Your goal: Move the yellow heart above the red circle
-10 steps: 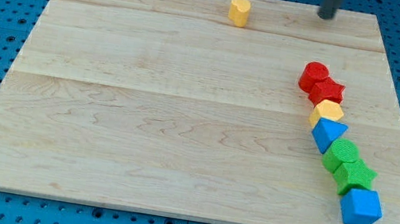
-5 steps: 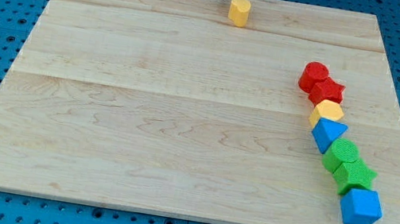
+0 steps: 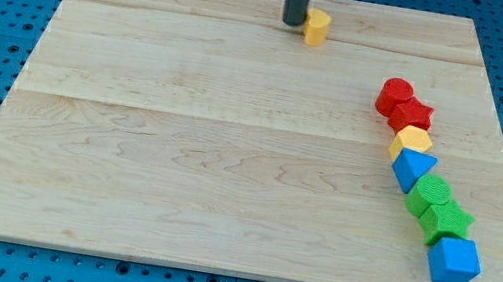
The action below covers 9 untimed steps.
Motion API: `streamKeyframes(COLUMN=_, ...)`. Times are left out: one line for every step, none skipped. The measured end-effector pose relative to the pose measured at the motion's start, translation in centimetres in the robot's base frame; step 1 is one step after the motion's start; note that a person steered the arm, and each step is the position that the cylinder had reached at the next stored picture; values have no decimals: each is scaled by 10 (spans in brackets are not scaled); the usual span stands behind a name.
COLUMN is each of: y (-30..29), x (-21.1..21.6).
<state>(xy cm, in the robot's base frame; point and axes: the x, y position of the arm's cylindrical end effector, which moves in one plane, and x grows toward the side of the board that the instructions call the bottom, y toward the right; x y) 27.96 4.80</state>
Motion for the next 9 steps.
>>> streamKeyframes(y=50, x=23)
streamKeyframes(y=34, x=-23)
streamKeyframes(y=-11, x=-59)
streamKeyframes(y=-21, x=-87)
streamKeyframes(y=54, x=-43)
streamKeyframes(y=86, x=31)
streamKeyframes(y=63, x=-22)
streamKeyframes(y=40, x=-77)
streamKeyframes(y=108, x=-63)
